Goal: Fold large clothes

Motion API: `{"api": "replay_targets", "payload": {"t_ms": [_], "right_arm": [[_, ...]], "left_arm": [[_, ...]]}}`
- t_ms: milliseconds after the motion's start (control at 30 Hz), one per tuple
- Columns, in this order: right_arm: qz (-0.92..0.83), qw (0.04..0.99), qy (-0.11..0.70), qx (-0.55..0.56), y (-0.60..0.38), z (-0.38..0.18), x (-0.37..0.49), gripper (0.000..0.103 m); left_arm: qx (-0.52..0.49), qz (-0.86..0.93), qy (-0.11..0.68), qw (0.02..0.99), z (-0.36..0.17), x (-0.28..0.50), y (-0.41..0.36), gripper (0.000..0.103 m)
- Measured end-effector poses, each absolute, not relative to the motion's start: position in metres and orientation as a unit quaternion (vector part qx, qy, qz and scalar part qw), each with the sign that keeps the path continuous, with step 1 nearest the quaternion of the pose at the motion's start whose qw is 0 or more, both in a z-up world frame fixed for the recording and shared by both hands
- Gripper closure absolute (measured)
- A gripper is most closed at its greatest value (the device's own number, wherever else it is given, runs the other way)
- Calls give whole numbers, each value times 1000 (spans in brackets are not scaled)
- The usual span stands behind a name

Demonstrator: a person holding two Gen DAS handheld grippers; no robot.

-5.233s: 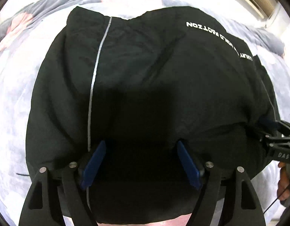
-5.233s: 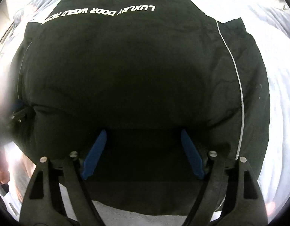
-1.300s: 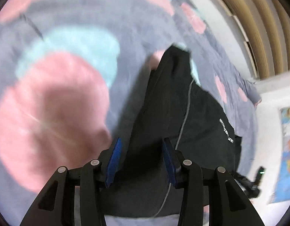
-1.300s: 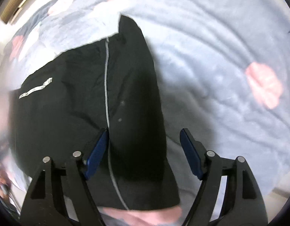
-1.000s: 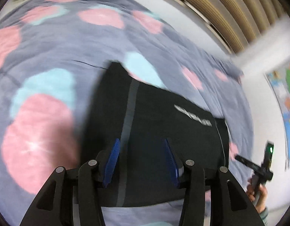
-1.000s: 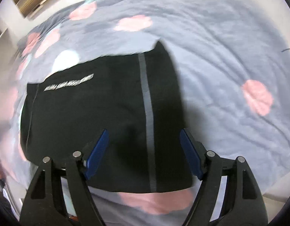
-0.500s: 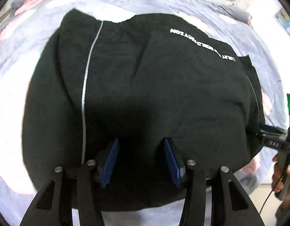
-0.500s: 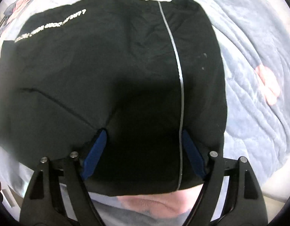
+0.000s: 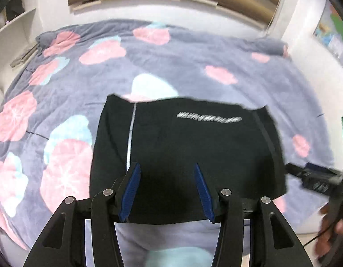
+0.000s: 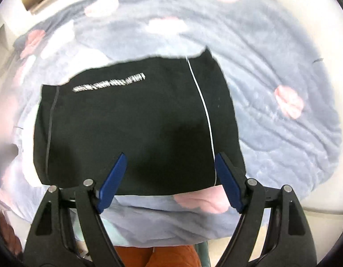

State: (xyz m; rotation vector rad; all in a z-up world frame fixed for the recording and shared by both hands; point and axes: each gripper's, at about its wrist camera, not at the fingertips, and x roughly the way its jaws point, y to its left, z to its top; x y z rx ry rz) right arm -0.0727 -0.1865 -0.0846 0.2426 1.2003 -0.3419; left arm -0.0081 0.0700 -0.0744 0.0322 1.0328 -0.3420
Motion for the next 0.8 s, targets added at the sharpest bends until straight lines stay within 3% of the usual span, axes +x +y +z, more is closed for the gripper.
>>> {"api": "replay_targets", "payload": {"t_ms": [233,400,467,800], "right_arm": [[-156,850,498,76,-150,-22,-88,23],[-162,862,476,69,-145,-2,-95,23],[-159,865,471,71,-144,5,-100,23],[-163,868,463,79,-144,11,-108,21]], "left_arm": [[42,-173,427,886,-7,-29,47,51],[59,-169,405,897,21,-44,34,42],[63,-158,402,900,26,-52,31,37],[54,-151,406,900,29,-64,22,37]]}}
